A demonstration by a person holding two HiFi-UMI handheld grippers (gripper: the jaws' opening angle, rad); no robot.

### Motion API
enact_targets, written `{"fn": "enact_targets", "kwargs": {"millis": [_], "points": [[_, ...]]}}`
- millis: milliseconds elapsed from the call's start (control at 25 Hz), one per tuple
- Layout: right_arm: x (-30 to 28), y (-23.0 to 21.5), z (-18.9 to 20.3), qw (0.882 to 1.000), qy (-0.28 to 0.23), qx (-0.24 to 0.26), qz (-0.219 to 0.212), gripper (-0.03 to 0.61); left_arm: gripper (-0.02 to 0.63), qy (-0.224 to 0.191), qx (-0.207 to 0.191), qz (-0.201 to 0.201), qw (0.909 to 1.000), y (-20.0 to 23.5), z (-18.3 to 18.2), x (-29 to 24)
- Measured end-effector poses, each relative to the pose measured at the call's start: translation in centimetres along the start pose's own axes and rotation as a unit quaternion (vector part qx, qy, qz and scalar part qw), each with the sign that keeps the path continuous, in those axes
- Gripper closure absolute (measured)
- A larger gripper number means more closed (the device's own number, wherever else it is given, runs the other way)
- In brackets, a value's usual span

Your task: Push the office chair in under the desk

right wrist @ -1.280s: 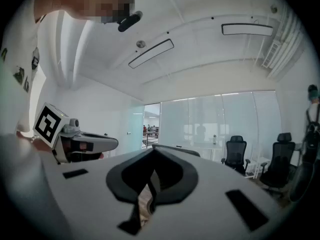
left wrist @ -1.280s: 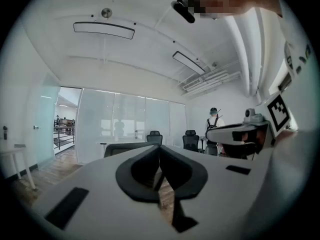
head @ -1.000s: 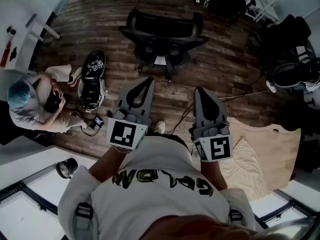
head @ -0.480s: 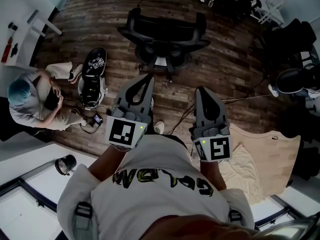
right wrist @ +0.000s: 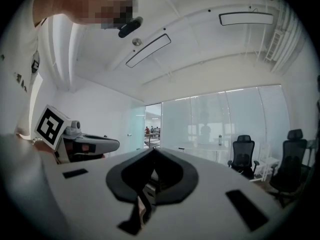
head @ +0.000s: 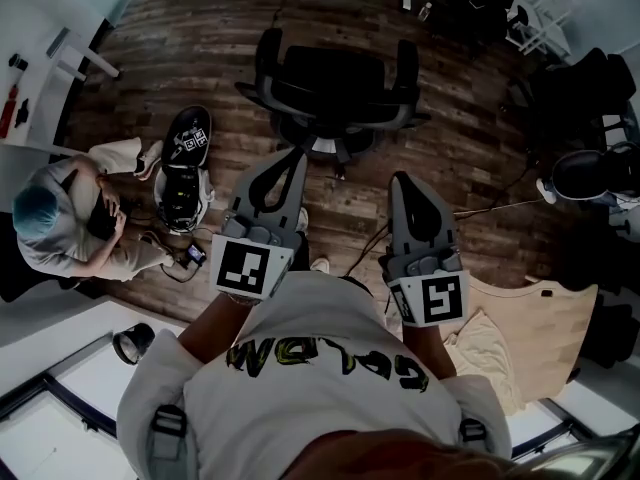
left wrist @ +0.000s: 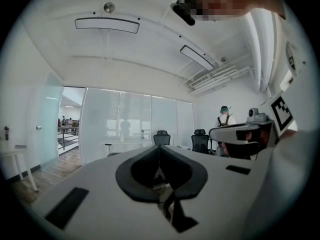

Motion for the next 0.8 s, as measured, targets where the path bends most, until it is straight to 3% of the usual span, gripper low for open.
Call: {"fn": "enact_targets", "kwargs": {"millis": [400,800], "points": [[-10.5,0.2,-2.3,1.0,-0.001,0.017,0.006,0.567,0.601,-0.014,-0.01,0.022,0.9996,8.7,-2.1,-5.9],[-14.8,0.3,-2.6,1.0,-0.005,0.025,0.016,0.566,0.601,-0.003,-0.017,0.044,0.9989,11.9,-1.4,-8.8]]}}
Point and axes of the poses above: the fingertips, and each gripper's own axes: x backward along the fingers, y to its left, z out of its underside, the point moved 2 cm from there along x, backward along the fingers, and after that the axes turned 5 degrees about y, right-handed, at the moved point
